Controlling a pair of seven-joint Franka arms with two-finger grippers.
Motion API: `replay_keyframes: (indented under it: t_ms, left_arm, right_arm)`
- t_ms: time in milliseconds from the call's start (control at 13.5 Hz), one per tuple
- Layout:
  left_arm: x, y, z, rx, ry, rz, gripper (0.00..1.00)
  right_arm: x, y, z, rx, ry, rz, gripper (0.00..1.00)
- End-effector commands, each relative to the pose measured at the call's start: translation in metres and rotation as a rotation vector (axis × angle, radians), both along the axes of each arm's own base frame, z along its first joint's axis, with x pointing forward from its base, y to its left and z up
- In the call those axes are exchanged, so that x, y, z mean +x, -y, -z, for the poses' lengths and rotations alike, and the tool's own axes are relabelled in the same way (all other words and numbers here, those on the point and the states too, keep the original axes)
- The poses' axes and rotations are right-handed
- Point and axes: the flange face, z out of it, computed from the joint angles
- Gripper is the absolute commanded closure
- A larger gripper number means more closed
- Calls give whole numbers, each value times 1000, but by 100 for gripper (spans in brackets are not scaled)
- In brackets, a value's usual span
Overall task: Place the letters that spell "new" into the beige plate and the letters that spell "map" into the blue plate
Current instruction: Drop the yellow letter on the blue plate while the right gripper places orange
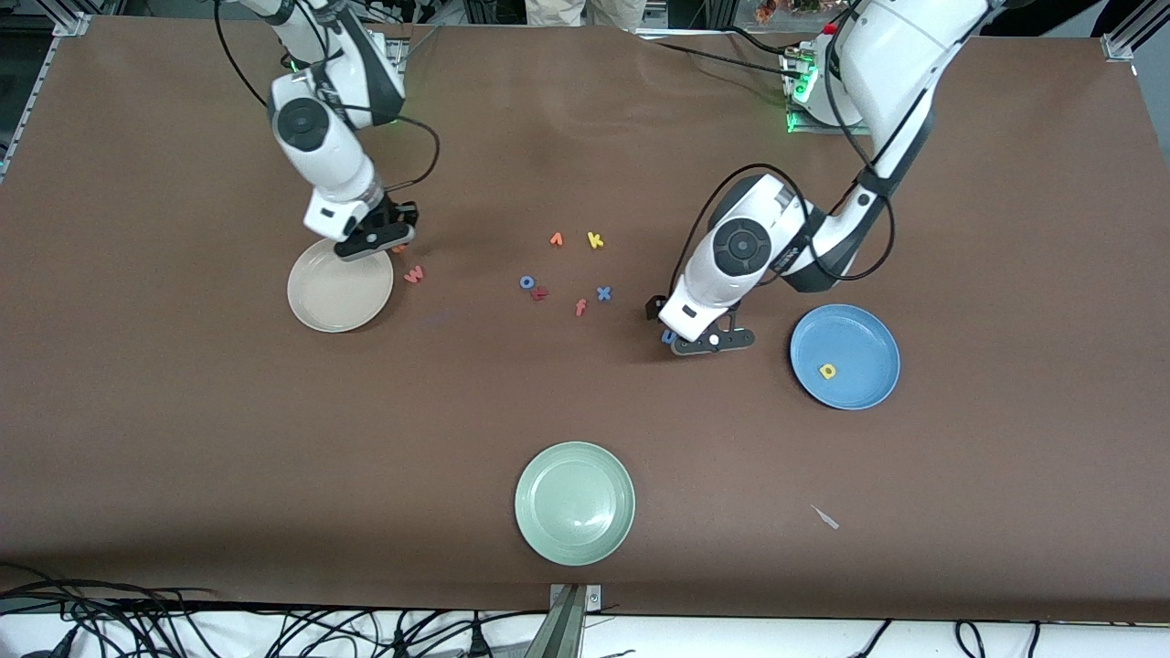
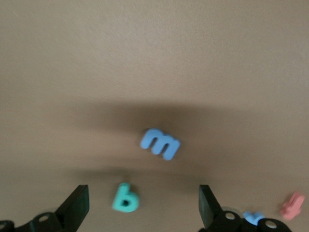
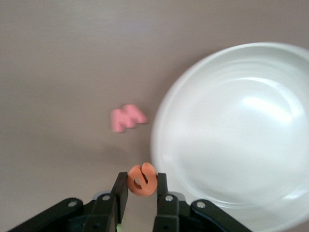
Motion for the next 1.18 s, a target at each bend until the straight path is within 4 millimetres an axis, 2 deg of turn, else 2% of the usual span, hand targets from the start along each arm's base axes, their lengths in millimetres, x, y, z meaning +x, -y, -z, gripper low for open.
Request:
replay_keyframes:
  t_ms: [0, 74, 222, 295, 517, 665, 886, 960, 1034, 1108]
  left_arm:
    - [14, 2, 6, 20, -2, -243, 0]
    - [25, 8, 4, 10, 1, -333, 0]
    - [35, 13, 10, 15, -20, -549, 0]
    - [37, 10, 12, 30, -25, -633, 0]
    - [41, -4, 21, 59, -43, -778, 1]
    - [36, -3, 36, 86, -66, -880, 5]
    - [27, 14, 48, 71, -70, -941, 11]
    - [25, 17, 49, 70, -67, -950, 20]
    - [26, 15, 50, 73, -66, -962, 34]
    - [26, 13, 51, 80, -69, -958, 54]
  right_arm:
    - [9, 51, -4, 1, -16, -60, 77]
    - [11, 59, -1, 0, -19, -57, 71]
    - [11, 61, 1, -1, -20, -54, 43]
    - [11, 61, 1, -1, -22, -47, 35]
    - [8, 57, 2, -4, -29, 6, 32]
    - [-4, 29, 5, -11, -38, 49, 32]
    - [-29, -14, 9, -24, -44, 123, 32]
    - [-36, -23, 10, -24, -37, 140, 32]
    - [-44, -31, 14, -25, -35, 153, 32]
    - [-54, -34, 19, -23, -28, 170, 32]
